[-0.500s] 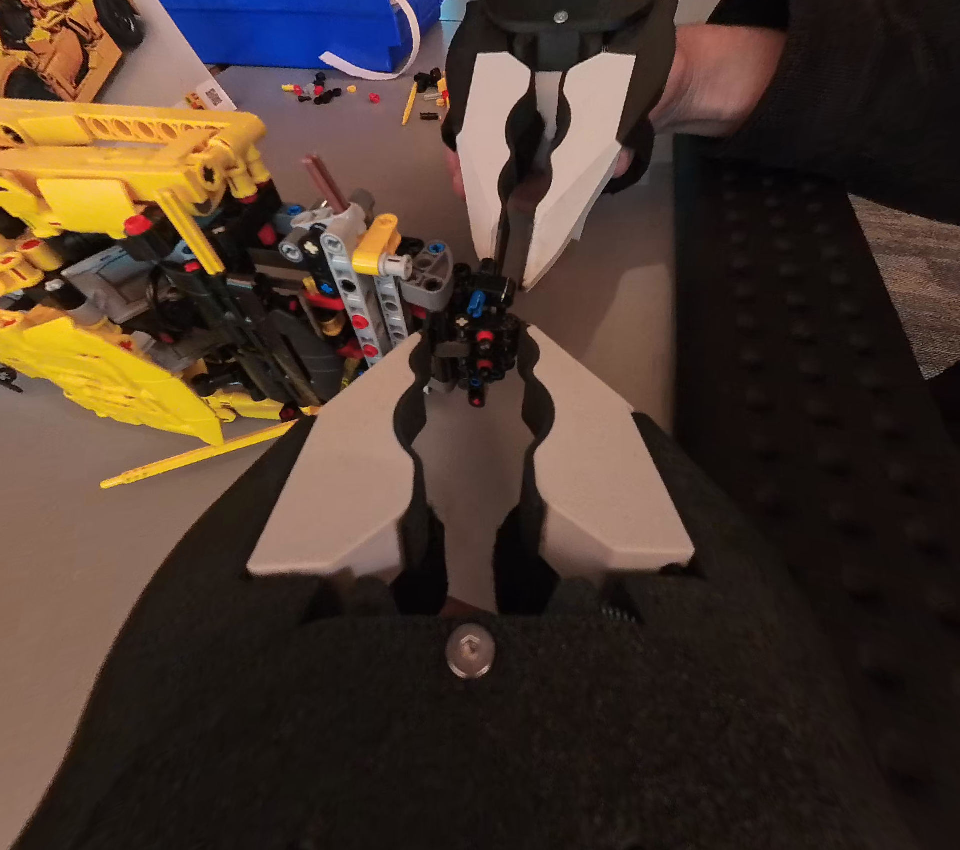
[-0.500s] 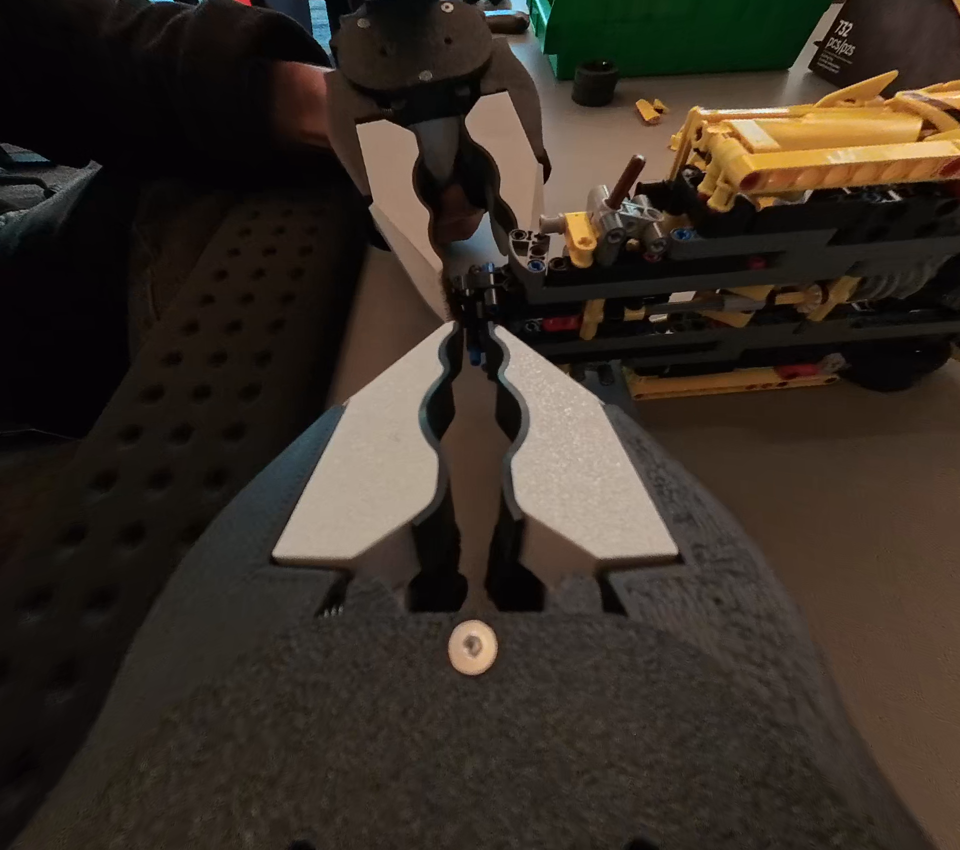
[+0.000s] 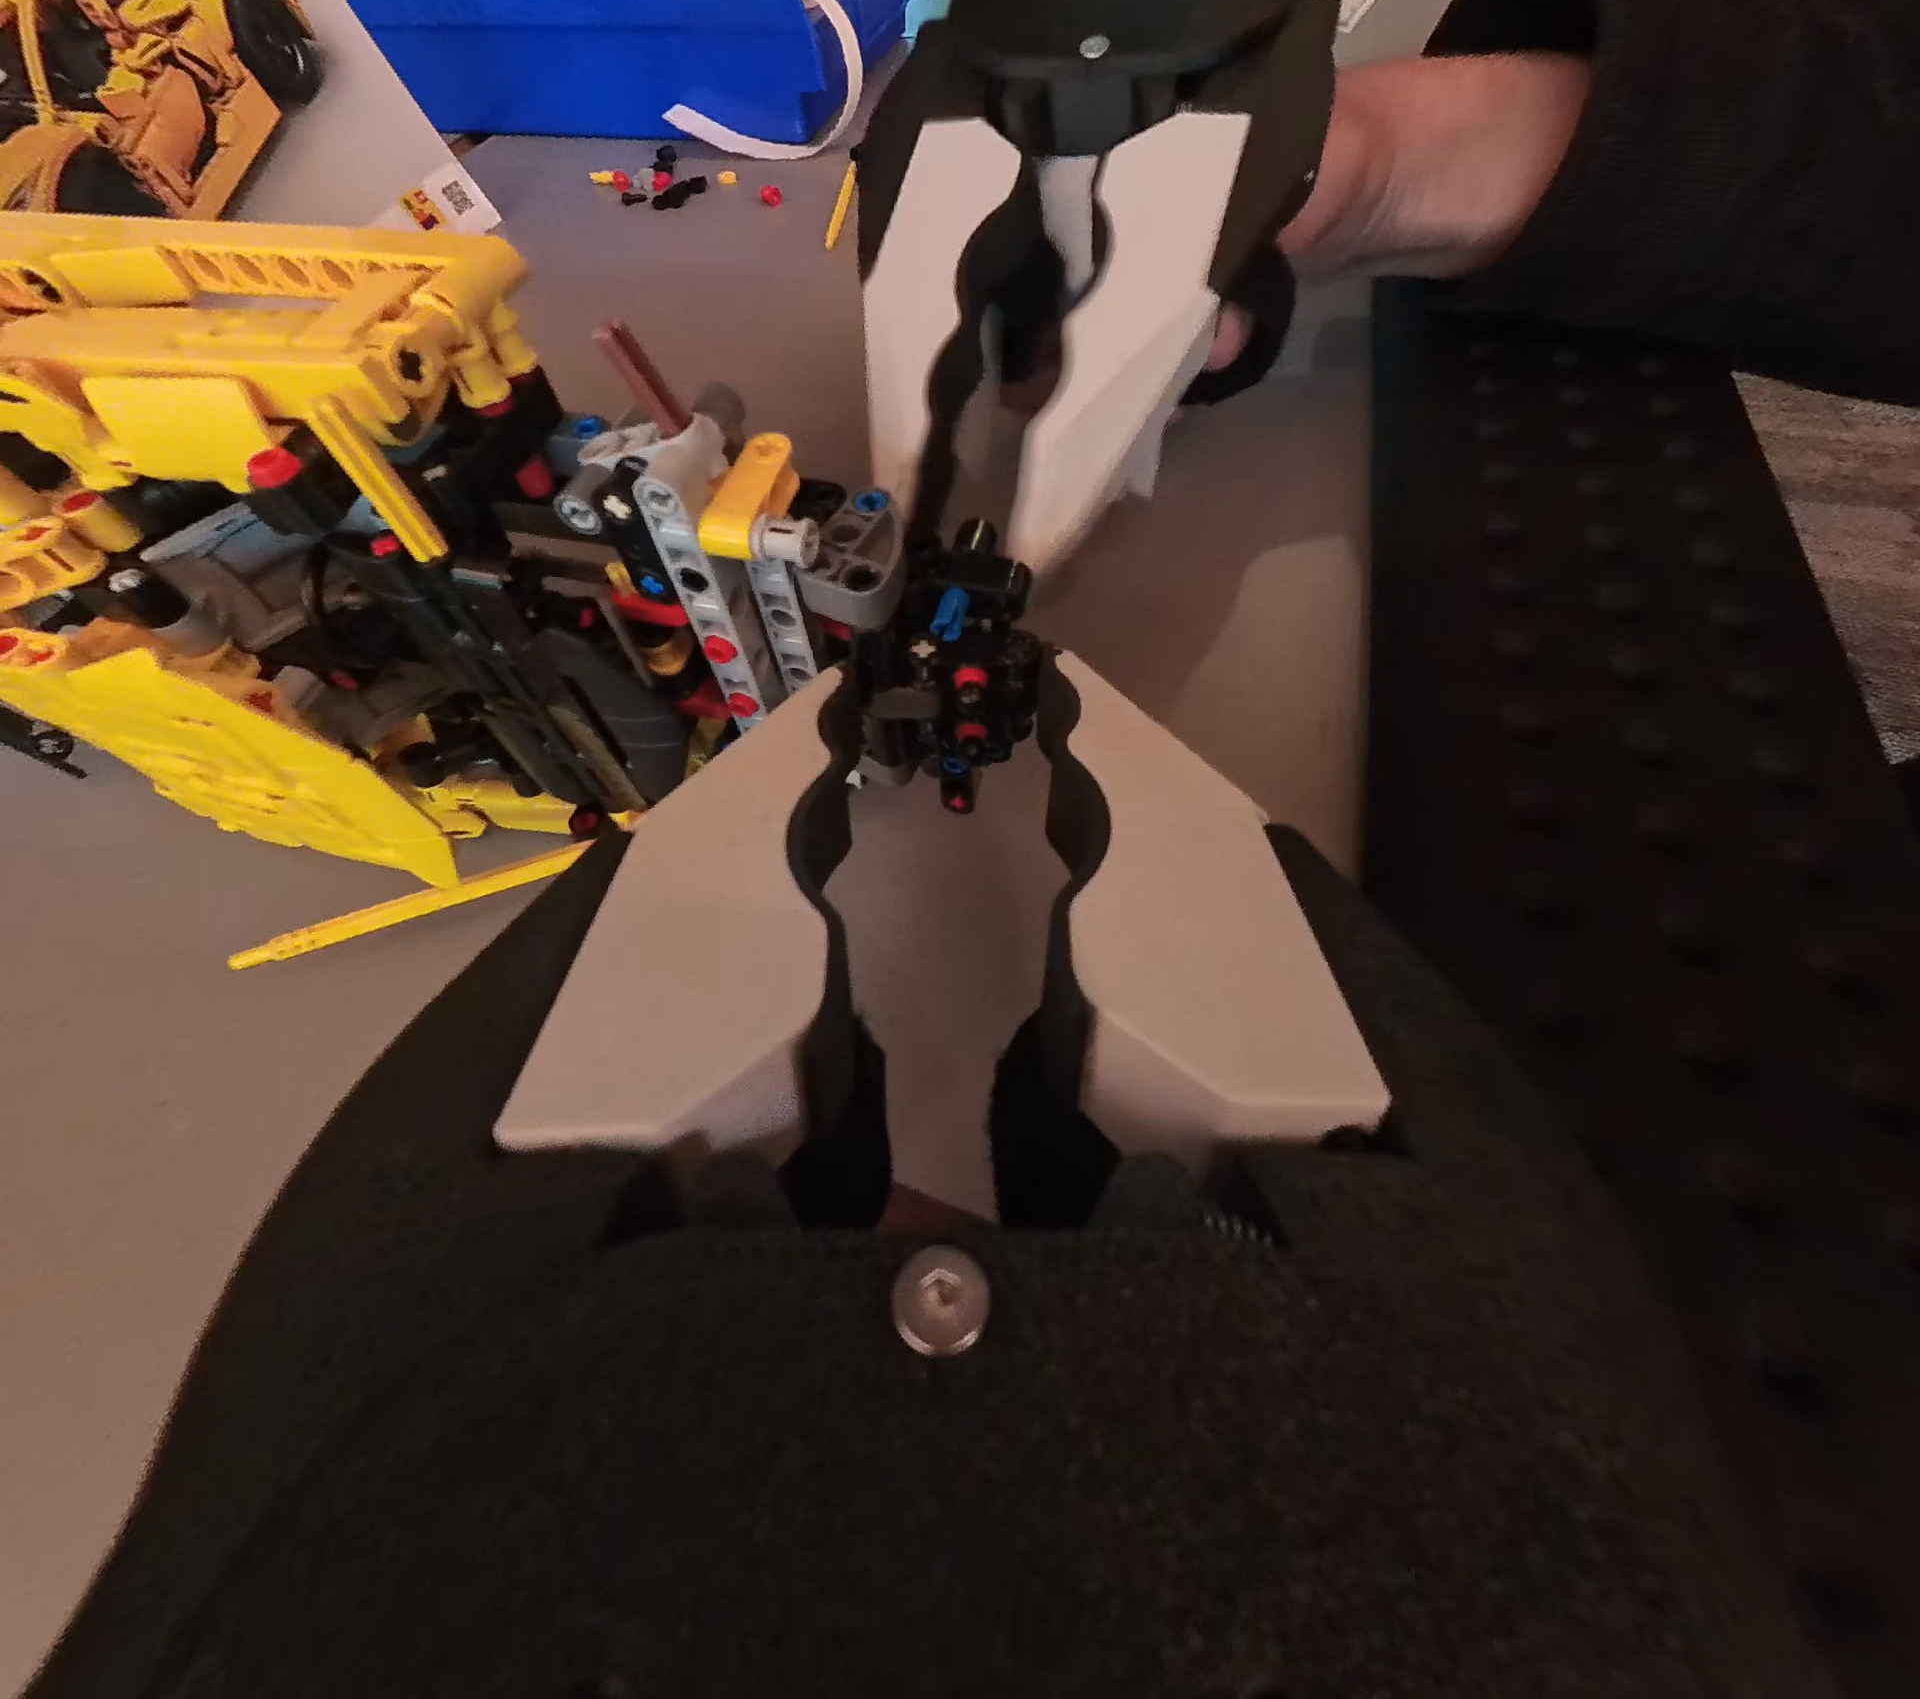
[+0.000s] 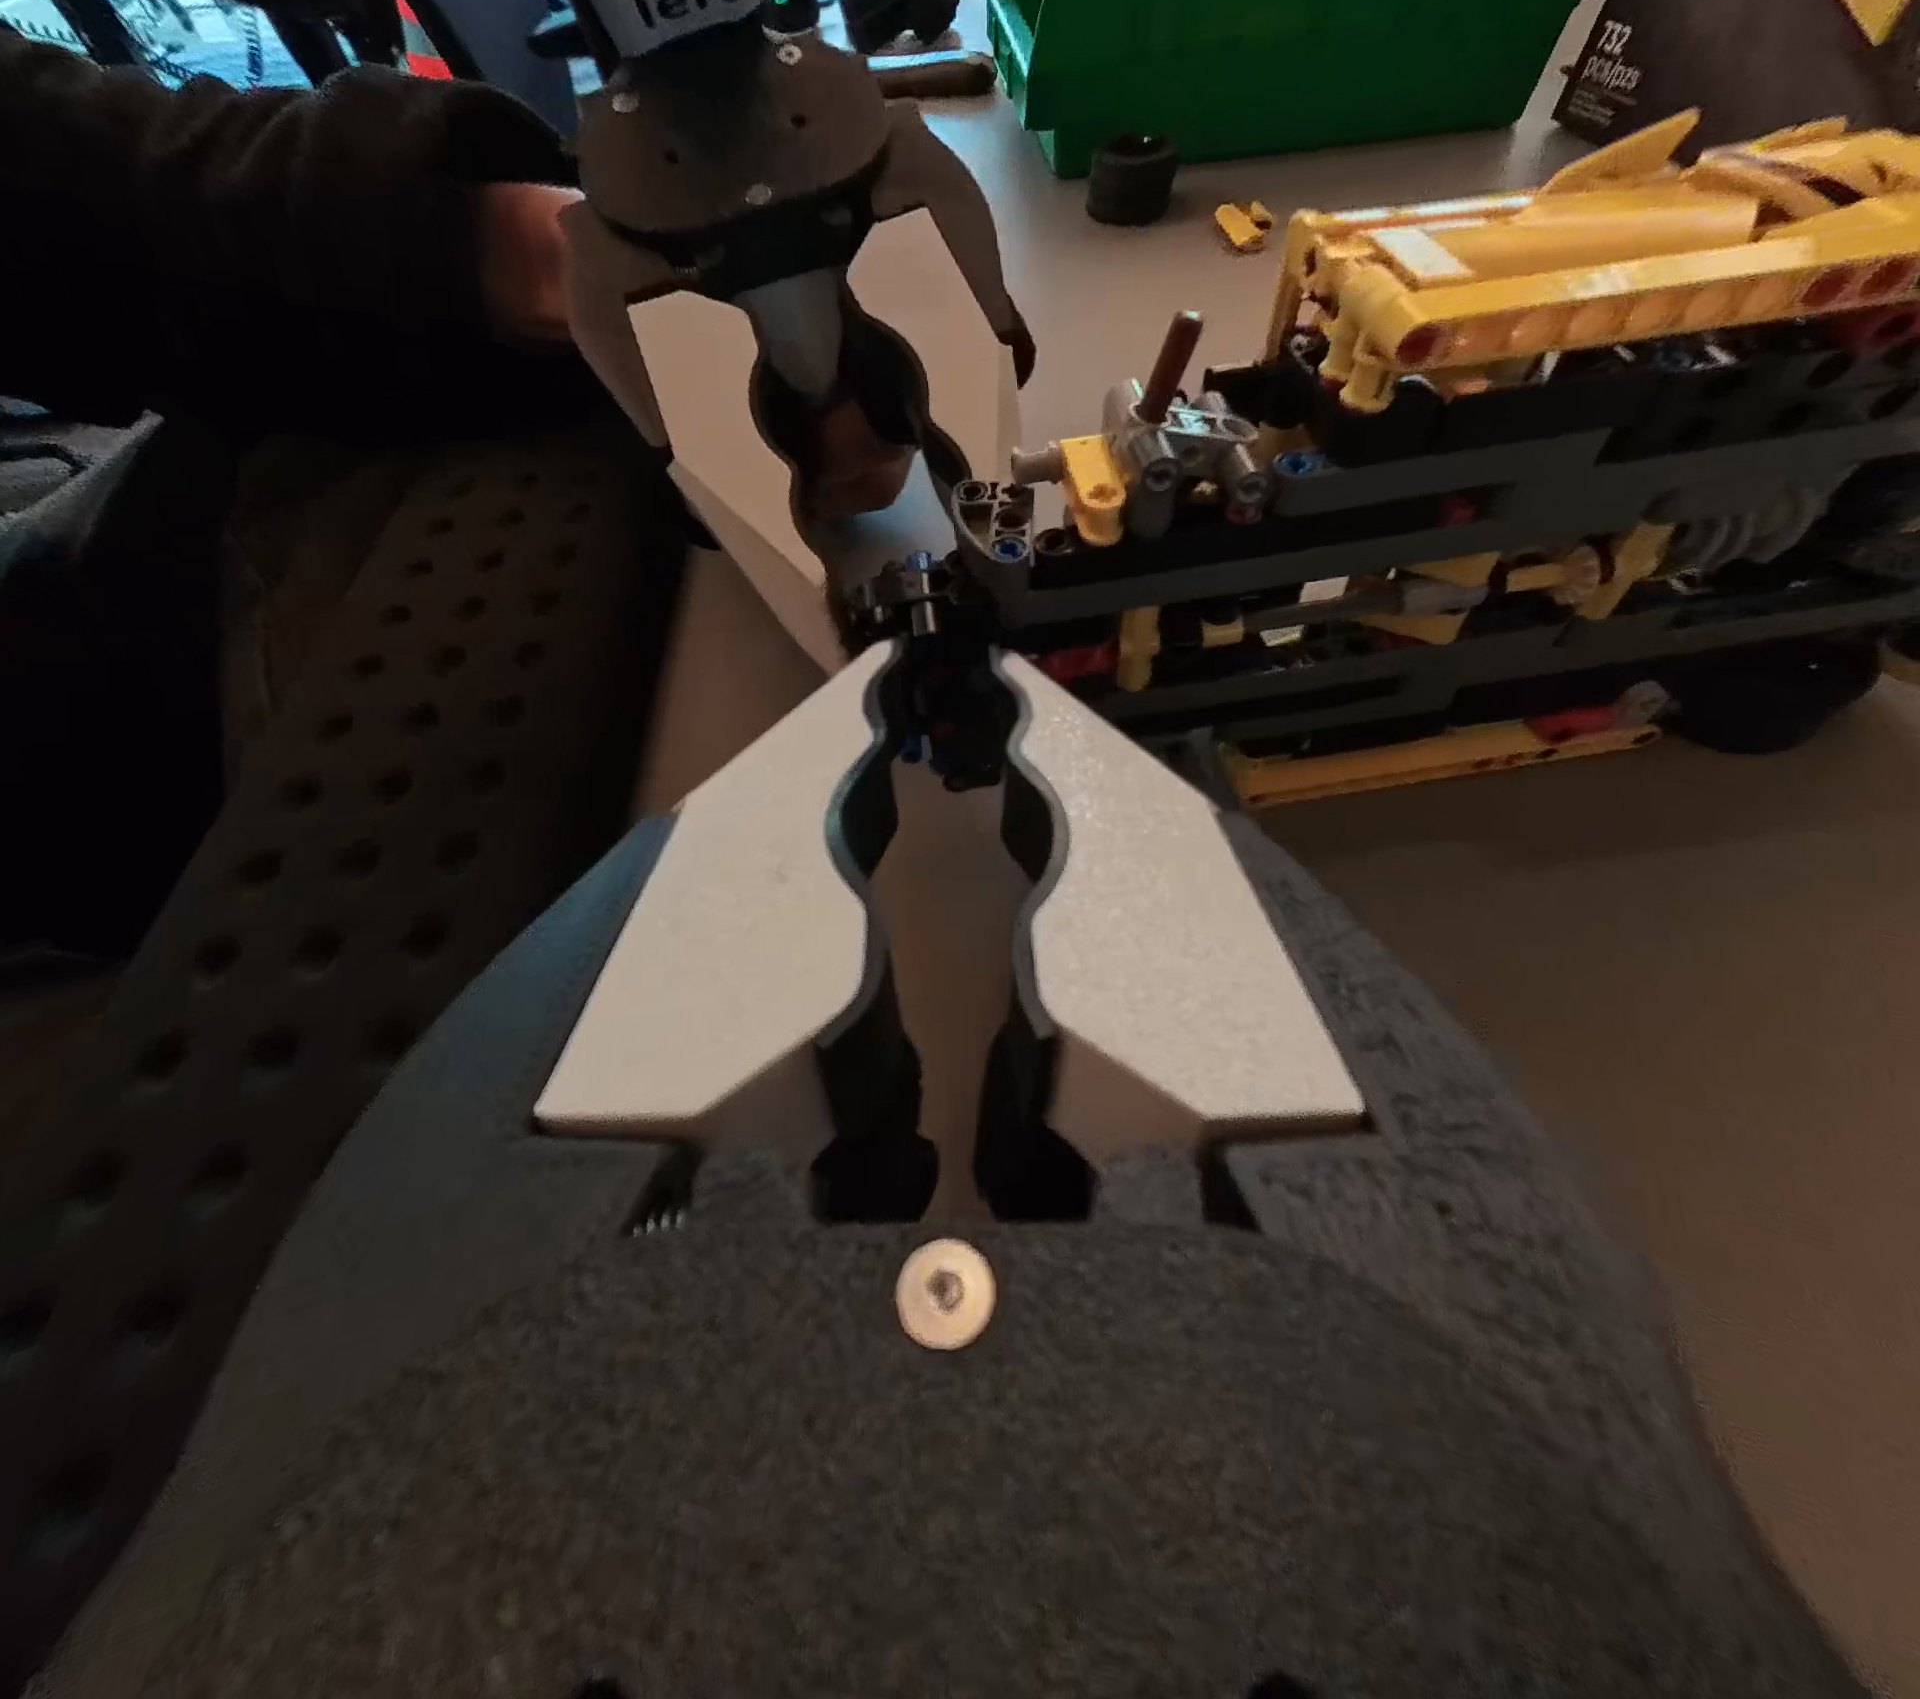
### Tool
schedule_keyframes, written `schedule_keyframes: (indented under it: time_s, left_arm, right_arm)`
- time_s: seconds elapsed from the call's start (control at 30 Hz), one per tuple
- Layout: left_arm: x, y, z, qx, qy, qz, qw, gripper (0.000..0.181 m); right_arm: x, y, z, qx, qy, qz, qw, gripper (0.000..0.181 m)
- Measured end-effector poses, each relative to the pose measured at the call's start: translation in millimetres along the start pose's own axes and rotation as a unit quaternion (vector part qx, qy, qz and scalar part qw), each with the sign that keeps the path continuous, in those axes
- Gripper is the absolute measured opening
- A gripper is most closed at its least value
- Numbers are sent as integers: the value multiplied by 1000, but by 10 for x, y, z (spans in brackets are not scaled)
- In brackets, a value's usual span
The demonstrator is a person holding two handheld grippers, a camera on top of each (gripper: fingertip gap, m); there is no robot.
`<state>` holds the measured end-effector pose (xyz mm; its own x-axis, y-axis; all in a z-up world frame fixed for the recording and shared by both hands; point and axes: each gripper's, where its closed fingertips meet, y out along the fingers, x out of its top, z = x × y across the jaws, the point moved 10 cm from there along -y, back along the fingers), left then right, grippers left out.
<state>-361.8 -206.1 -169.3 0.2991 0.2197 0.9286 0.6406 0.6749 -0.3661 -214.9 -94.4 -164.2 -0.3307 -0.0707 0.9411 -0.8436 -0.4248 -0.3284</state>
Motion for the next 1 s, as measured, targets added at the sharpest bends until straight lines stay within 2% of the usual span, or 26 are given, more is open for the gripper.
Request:
schedule_keyframes:
  time_s: [0.1, 0.47, 0.77, 1.0]
  left_arm:
    - [2, 7, -13, 5, 12, -1, 1000, 33]
    - [-12, -60, -26, -20, 23, -2, 1000, 32]
    - [2, -100, 0, -78, -21, -29, 996, 32]
    - [-15, -84, -1, -100, -38, -14, 994, 32]
  right_arm:
    - [39, -12, 20, 3, -20, 29, 999, 7]
    - [28, -18, 67, 19, -39, 29, 999, 7]
    - [54, -55, 107, 49, -27, 15, 998, 7]
    - [13, -30, 106, 66, 2, 17, 998, 7]
